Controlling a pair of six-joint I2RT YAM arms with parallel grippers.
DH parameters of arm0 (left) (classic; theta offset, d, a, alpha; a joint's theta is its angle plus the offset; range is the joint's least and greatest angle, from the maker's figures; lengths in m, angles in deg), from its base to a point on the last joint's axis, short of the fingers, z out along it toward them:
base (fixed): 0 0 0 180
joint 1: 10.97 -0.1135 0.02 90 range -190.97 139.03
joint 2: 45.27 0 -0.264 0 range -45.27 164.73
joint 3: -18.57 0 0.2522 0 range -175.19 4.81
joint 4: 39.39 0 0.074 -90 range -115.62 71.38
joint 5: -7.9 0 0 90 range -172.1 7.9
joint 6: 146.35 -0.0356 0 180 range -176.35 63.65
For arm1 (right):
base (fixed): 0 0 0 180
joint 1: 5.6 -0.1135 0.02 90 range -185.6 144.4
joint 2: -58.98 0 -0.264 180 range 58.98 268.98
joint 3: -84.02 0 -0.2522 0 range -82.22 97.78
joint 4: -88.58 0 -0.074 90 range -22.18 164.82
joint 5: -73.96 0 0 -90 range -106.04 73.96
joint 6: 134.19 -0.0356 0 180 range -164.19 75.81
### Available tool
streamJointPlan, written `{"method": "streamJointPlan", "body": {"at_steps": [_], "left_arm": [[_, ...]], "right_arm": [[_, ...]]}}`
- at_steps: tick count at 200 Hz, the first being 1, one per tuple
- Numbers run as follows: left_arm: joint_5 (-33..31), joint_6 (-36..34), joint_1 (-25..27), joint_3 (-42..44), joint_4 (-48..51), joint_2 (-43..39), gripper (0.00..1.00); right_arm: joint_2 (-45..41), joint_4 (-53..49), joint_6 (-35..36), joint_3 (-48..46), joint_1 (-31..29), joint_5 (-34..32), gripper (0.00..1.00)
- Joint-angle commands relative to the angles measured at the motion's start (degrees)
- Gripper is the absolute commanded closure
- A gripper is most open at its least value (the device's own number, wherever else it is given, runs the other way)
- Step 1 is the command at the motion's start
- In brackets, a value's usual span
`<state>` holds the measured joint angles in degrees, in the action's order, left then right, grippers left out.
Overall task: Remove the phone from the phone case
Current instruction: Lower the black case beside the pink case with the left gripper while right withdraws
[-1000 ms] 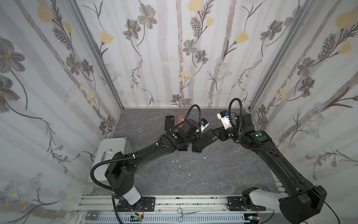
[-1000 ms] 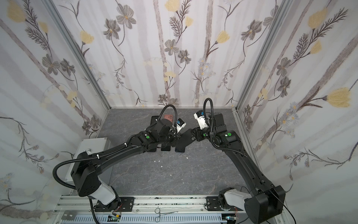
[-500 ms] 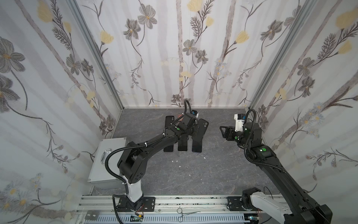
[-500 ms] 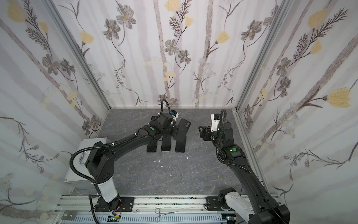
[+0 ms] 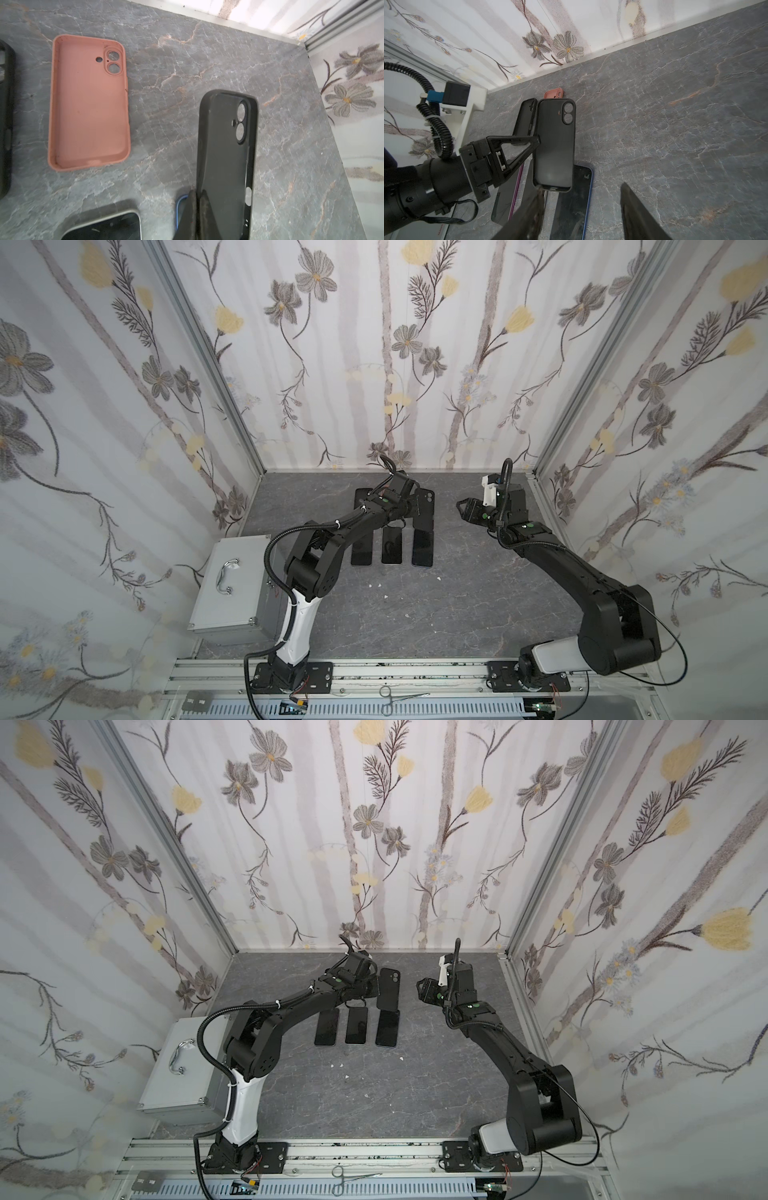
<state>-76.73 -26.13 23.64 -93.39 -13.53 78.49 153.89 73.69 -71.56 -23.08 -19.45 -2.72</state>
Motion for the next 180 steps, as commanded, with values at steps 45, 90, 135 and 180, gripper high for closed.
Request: {"method": "streamJointPlan", "body": {"at_steps": [45, 90, 135, 180], "left_arm": [[4.46, 2.5, -2.62, -10.63, -1.11, 9.85, 1.0], [5.09, 2.79, -3.74, -16.83, -0.52, 15.32, 1.0], [4.65, 2.11, -4.02, -21.51, 0.96, 19.33, 1.0], [3.95, 1.71, -4.11, -25.8, 3.11, 22.39, 1.0]], "right_arm": [[17.28, 1.21, -1.56, 11.68, 0.0, 8.19, 0.42], [25.14, 0.85, -2.42, 17.75, 0.05, 9.05, 0.43], [30.92, -0.16, -2.4, 23.3, -0.03, 10.9, 0.44], [35.13, -2.32, -2.33, 28.47, 0.01, 10.85, 0.44]]}}
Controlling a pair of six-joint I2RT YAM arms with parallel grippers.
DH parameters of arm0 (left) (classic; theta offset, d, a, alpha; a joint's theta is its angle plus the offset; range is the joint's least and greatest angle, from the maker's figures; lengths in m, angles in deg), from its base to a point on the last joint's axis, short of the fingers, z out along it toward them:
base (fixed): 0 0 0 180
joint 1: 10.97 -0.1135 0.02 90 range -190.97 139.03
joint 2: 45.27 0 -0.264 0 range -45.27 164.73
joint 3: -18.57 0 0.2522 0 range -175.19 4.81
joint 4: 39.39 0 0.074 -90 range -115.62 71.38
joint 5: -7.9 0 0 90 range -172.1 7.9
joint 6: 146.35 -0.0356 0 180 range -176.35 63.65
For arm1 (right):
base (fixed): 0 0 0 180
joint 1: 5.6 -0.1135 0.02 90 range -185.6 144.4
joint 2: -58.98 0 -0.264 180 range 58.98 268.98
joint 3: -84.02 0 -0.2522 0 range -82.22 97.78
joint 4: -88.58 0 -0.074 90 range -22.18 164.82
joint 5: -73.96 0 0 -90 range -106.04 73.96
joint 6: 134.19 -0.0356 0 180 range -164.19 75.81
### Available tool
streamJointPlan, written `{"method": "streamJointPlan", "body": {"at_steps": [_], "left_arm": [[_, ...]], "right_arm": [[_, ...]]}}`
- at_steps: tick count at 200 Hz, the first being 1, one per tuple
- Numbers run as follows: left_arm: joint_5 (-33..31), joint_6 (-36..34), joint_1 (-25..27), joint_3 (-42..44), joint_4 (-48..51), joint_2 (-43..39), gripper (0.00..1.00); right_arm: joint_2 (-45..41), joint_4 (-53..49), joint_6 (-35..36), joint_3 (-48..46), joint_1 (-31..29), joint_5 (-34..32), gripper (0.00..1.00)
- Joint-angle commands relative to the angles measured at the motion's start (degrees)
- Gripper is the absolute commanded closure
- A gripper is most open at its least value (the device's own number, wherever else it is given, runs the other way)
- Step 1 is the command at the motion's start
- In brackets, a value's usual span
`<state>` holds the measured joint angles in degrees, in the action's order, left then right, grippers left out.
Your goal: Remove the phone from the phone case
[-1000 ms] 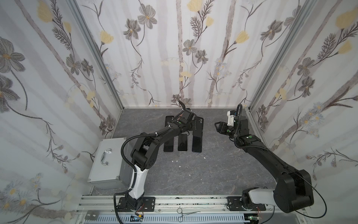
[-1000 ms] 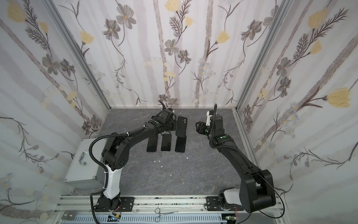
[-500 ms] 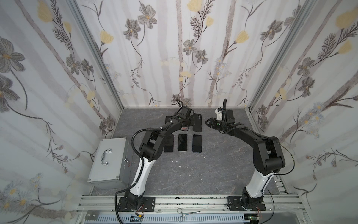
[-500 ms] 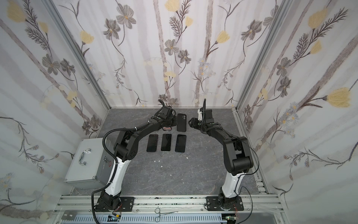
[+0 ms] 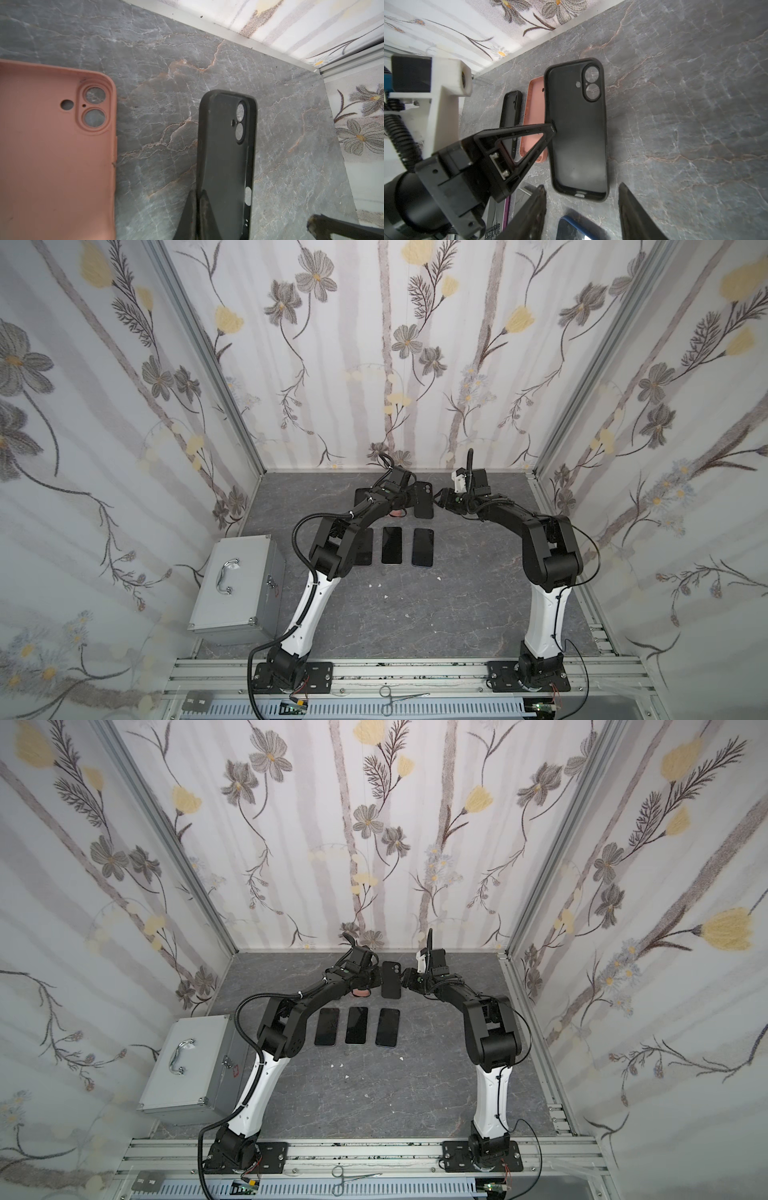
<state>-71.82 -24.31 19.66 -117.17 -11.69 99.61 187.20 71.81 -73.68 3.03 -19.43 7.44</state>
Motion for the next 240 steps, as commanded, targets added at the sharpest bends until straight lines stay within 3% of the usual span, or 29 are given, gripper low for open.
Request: {"method": "streamJointPlan", "body": {"at_steps": [1, 88, 160, 200, 240], "left_arm": [[-0.97, -0.07, -0.18, -2.2, 1.32, 1.37, 1.0], [-1.75, -0.07, -0.75, -6.78, 4.34, 5.05, 1.0], [-1.77, -0.18, -1.19, -7.62, 4.7, 5.44, 0.76], [-1.45, -0.77, -1.11, -7.87, 4.95, 4.37, 0.74], [-3.82, -4.66, 0.85, -7.03, 4.96, -2.1, 0.71]], "right_arm": [[1.92, -0.47, -0.21, 2.45, -0.04, 0.68, 0.45], [9.29, -5.43, 0.33, 12.05, -0.06, 0.91, 0.44], [10.47, -5.94, 0.43, 13.33, -0.02, 1.74, 0.44], [8.88, -6.74, 0.84, 13.27, -0.06, 1.46, 0.43], [2.85, -6.9, 2.1, 10.29, -0.11, -0.25, 0.43]]}}
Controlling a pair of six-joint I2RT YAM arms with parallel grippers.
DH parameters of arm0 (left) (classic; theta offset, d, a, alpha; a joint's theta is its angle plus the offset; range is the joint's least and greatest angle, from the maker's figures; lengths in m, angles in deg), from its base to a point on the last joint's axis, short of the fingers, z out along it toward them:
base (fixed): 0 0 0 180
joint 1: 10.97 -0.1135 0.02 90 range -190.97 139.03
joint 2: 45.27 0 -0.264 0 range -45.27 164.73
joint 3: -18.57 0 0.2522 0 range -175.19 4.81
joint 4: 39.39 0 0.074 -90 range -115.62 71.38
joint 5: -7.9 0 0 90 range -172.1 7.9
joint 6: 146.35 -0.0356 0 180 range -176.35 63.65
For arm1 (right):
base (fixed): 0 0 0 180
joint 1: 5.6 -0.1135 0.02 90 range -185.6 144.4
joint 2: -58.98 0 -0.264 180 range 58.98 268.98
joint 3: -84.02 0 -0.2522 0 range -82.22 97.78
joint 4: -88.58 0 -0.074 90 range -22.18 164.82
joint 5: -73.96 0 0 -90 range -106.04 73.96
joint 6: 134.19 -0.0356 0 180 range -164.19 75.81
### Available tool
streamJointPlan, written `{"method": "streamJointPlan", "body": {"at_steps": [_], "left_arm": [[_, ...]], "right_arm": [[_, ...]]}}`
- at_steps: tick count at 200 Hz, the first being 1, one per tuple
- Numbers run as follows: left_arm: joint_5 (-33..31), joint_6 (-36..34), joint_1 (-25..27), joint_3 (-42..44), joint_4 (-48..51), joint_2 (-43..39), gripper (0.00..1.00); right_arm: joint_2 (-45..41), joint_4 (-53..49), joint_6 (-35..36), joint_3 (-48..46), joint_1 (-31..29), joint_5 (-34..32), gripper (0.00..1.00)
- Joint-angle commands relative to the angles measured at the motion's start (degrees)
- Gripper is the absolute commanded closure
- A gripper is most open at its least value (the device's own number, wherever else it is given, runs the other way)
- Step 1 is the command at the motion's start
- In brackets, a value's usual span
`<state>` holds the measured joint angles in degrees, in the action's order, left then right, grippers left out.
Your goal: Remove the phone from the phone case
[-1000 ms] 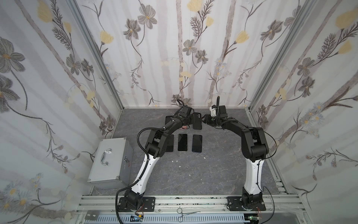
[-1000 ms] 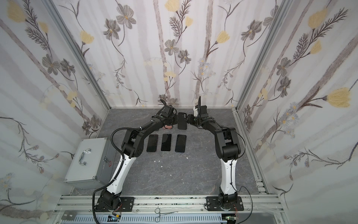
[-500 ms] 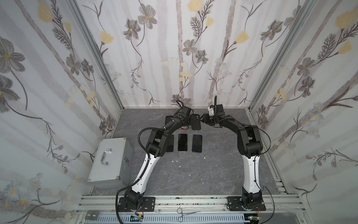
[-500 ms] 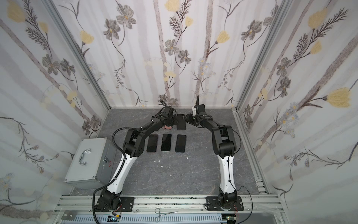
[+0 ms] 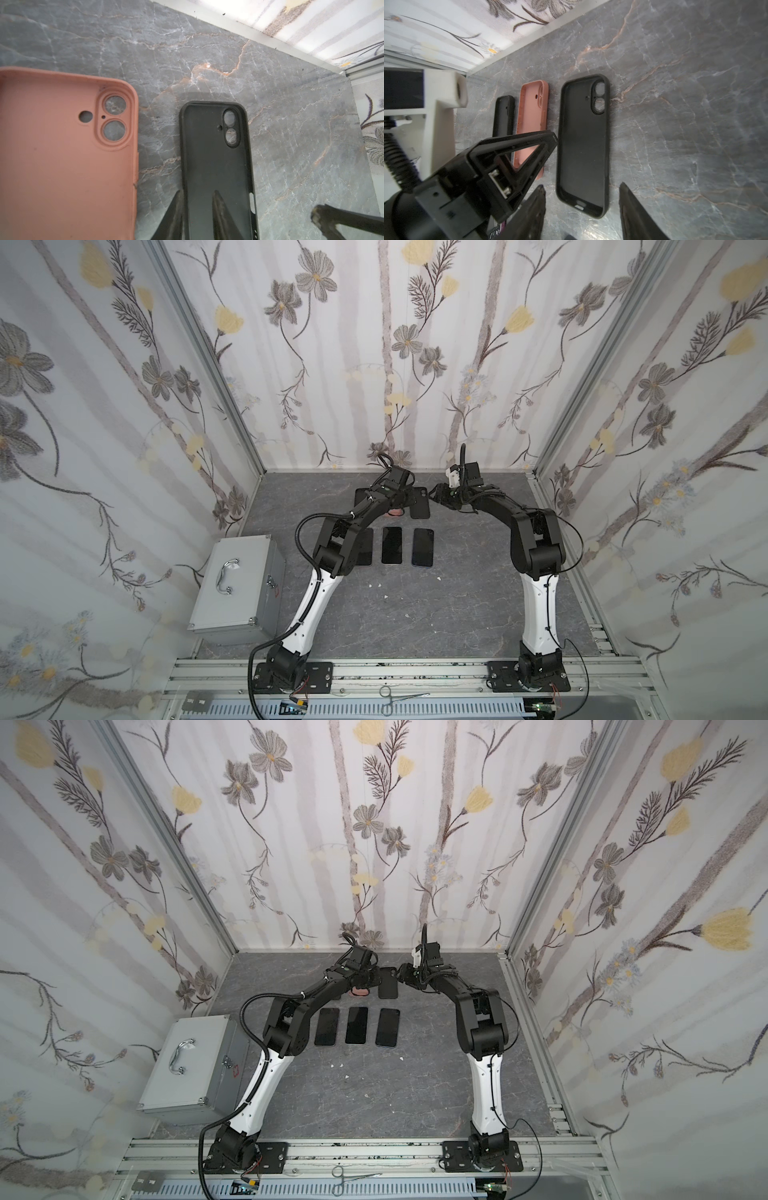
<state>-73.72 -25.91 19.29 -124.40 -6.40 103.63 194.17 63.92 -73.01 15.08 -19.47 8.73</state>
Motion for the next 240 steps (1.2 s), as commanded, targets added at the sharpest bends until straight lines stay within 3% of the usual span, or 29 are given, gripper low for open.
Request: {"method": "streamJointPlan", "body": {"at_steps": [1, 33, 64, 107, 126, 143, 179, 193, 240], "left_arm": [[-2.08, -3.22, 1.35, 0.24, -0.33, -6.37, 0.71], [-6.92, -8.45, 4.49, 3.32, -0.5, -14.33, 0.64], [-14.1, -11.01, 7.3, 12.79, -2.99, -24.5, 0.52], [-18.39, -10.81, 8.84, 44.27, -23.01, -46.64, 0.25], [-21.37, -10.71, 8.72, 58.03, -31.46, -55.75, 0.15], [-24.91, -10.85, 8.51, 71.23, -39.92, -64.55, 0.0], [-35.41, -10.13, 5.04, 92.66, -52.53, -80.11, 0.0], [-36.36, -14.21, 2.8, 97.91, -54.95, -83.12, 0.0], [-39.64, -25.31, -3.02, 106.41, -59.83, -82.76, 0.0]], "right_arm": [[-4.44, 1.02, 1.41, -1.93, -0.09, -1.6, 0.43], [-14.34, 2.87, 2.35, -9.43, -0.06, -4.86, 0.4], [-28.1, 7.97, 3.22, -21.63, -0.02, -9.53, 0.32], [-48.22, 17.47, 3.66, -40.21, 0.2, -19.43, 0.16], [-54.91, 20.35, 4.47, -46.38, 0.51, -25.83, 0.14], [-60.43, 24.26, 5.01, -52.46, 1.0, -30.99, 0.14], [-70.19, 33.12, 7.62, -66.34, 2.18, -46.8, 0.12], [-72.52, 39.2, 12.55, -71.46, 3.21, -47.96, 0.01], [-69.92, 48.87, 23.73, -78.22, 5.29, -50.4, 0.0]]}}
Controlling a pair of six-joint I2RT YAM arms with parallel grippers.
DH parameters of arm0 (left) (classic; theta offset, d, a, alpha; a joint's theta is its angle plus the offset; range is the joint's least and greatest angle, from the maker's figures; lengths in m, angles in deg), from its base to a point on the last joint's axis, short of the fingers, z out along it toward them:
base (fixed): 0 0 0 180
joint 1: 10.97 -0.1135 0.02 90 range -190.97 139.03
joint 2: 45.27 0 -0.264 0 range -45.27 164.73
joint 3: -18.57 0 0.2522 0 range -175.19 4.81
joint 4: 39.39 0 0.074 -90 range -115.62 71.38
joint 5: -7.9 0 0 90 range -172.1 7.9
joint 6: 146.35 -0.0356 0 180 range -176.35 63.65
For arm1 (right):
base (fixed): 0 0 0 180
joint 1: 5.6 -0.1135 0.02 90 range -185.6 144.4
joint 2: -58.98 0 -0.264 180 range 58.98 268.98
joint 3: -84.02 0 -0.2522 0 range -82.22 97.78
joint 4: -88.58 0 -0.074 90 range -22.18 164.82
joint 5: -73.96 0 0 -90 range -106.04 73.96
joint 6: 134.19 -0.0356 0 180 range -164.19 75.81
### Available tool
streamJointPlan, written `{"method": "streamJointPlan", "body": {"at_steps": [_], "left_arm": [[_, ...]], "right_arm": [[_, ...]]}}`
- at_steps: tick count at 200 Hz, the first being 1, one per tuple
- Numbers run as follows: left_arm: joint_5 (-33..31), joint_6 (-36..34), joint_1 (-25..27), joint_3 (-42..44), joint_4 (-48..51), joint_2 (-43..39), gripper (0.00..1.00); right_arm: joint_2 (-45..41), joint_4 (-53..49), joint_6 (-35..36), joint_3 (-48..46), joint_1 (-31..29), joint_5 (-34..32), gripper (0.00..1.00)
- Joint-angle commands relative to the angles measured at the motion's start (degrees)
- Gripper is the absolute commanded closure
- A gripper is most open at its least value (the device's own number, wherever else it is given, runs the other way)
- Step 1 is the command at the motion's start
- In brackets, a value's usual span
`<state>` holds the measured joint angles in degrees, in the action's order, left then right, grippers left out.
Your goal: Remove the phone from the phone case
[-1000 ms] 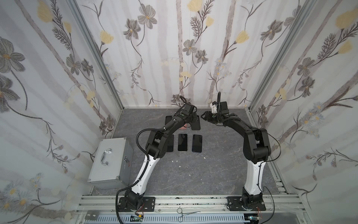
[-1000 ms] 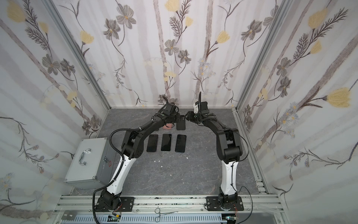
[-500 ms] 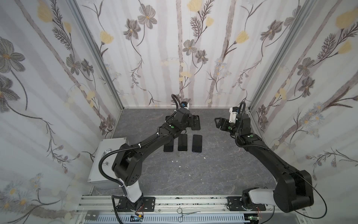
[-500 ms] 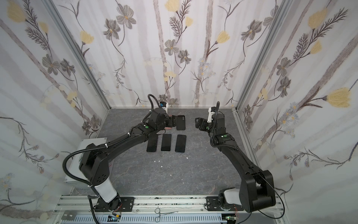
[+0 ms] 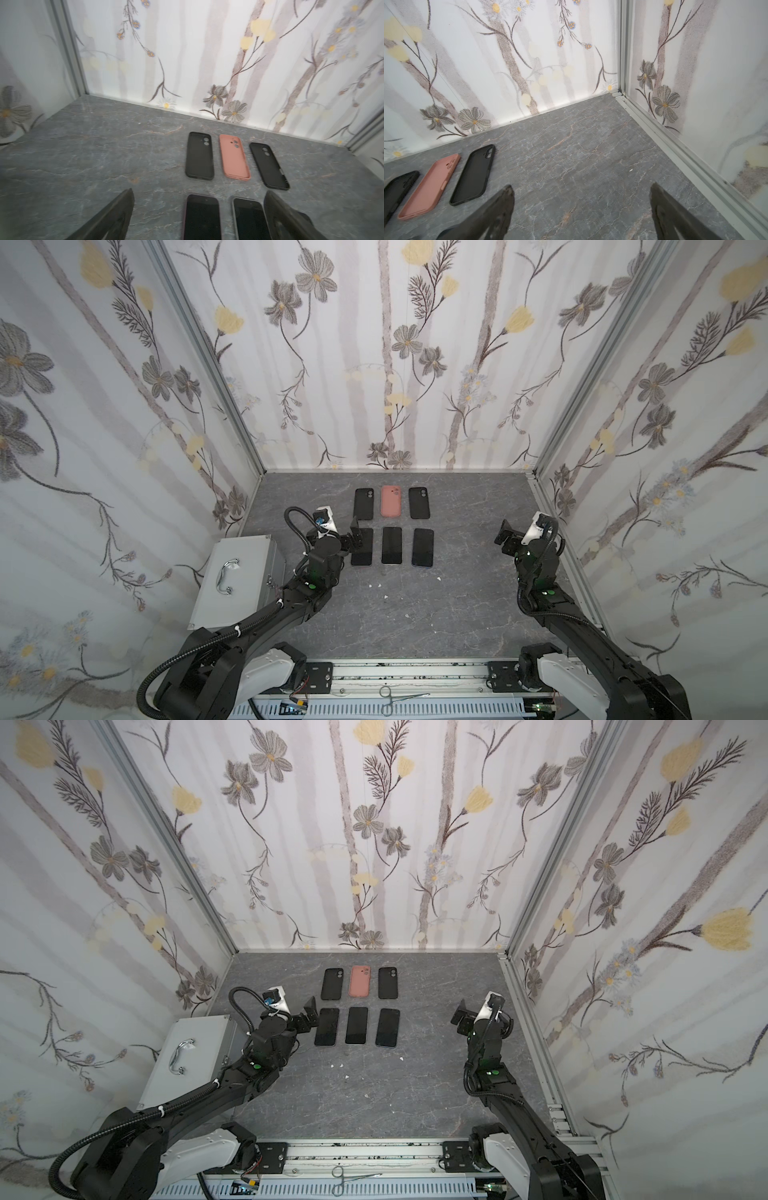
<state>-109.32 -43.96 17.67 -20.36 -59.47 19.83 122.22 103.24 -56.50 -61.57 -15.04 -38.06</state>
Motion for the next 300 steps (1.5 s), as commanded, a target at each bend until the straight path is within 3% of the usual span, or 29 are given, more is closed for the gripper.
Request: {"method": "streamJointPlan", "body": {"at_steps": [1, 27, 67, 90, 142, 178, 195, 229, 300], "left_arm": [[-4.09, -7.49, -1.49, 2.56, -6.98, 1.1, 0.0], [-6.67, -10.35, -3.42, 6.91, -13.73, 2.2, 0.0], [-4.28, -16.0, -6.72, 10.94, -20.5, 4.97, 0.0], [2.23, -12.84, -11.23, 16.63, -30.31, 6.77, 0.0], [16.17, -17.21, -18.6, 16.5, -43.81, 17.12, 0.0], [23.52, -12.23, -25.28, 16.23, -53.52, 26.78, 0.0], [22.89, -9.68, -26.99, 12.84, -45.98, 25.98, 0.0], [19.38, -8.55, -26.72, 11.93, -43.33, 25.59, 0.0], [19.46, -9.16, -26.41, 11.28, -42.54, 25.85, 0.0]], "right_arm": [[2.18, 9.72, 7.27, -1.7, 0.88, -3.62, 0.0], [6.76, 17.53, 8.01, -4.42, 2.11, -2.7, 0.0], [12.64, 28.8, 8.23, -6.22, 3.05, 2.72, 0.0], [14.84, 34.35, 10.54, -7.01, 4.47, 7.25, 0.0], [23.5, 52.83, 7.55, -12.01, 10.51, 19.16, 0.0], [22.85, 44.93, 8.93, -8.63, 10.84, 22.98, 0.0], [23.08, 46.05, 9.17, -8.93, 10.75, 23.08, 0.0], [23.07, 45.01, 10.06, -8.43, 10.31, 24.12, 0.0], [23.15, 45.31, 10.1, -8.5, 10.31, 24.02, 0.0]]}}
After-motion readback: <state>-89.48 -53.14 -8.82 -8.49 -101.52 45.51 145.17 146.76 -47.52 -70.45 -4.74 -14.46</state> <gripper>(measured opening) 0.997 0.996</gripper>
